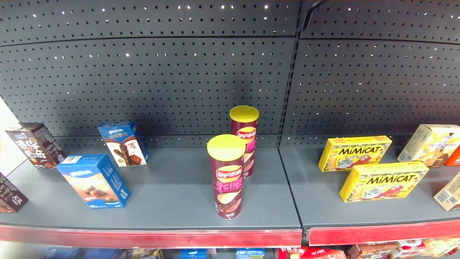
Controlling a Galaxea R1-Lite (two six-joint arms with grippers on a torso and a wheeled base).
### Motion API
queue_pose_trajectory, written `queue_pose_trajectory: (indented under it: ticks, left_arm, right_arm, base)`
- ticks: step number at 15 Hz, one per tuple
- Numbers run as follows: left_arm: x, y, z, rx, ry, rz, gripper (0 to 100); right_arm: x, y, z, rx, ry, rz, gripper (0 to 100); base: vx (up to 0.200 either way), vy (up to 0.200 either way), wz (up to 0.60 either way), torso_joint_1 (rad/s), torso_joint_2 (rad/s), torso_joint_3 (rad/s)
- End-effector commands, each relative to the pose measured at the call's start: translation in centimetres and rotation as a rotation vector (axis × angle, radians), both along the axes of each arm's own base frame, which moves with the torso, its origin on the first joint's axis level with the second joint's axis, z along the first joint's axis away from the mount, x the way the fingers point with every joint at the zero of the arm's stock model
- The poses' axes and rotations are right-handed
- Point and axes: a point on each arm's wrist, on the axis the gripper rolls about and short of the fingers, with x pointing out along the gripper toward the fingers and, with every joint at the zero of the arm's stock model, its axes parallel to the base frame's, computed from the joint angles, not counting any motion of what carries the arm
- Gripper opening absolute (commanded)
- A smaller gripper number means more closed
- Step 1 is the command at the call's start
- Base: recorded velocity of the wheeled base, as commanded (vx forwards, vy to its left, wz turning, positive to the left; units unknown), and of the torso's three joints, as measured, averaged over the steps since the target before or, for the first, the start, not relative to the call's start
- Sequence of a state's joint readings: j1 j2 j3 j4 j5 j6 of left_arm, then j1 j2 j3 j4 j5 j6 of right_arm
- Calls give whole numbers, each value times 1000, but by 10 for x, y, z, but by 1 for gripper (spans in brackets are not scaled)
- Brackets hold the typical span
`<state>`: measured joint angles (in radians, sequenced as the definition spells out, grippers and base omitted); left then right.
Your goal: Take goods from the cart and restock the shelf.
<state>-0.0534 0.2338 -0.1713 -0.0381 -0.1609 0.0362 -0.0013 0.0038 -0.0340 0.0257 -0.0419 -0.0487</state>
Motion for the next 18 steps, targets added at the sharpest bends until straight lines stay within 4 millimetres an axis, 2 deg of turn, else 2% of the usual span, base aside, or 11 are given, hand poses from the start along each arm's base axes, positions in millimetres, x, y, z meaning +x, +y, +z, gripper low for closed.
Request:
queue_pose_trajectory:
  ticks: [1,2,4,6,7,18]
  left_arm:
    - [0,0,1,1,0,-1,100]
    - [0,0,1,-1,0,0,100]
    - [0,0,1,-1,0,-2,100]
    - [0,0,2,-1,-1,-2,100]
    - [0,0,2,-1,-3,-4,100]
    - [0,0,8,-2,-12,-4,100]
  right_arm:
    - [0,3,0,-1,1,137,100]
    - [0,5,0,13,2,221,100]
    - [0,5,0,44,-5,226,100]
    - [2,2,-6,-11,6,103,100]
    - [3,0,-7,67,6,-12,100]
    - [2,0,-7,47,6,2,100]
  base:
    - [0,0,0,0,0,0]
    - [0,0,0,0,0,0]
    - [0,0,0,0,0,0]
    - [0,0,0,0,0,0]
    - [0,0,0,0,0,0]
    - [0,0,0,0,0,0]
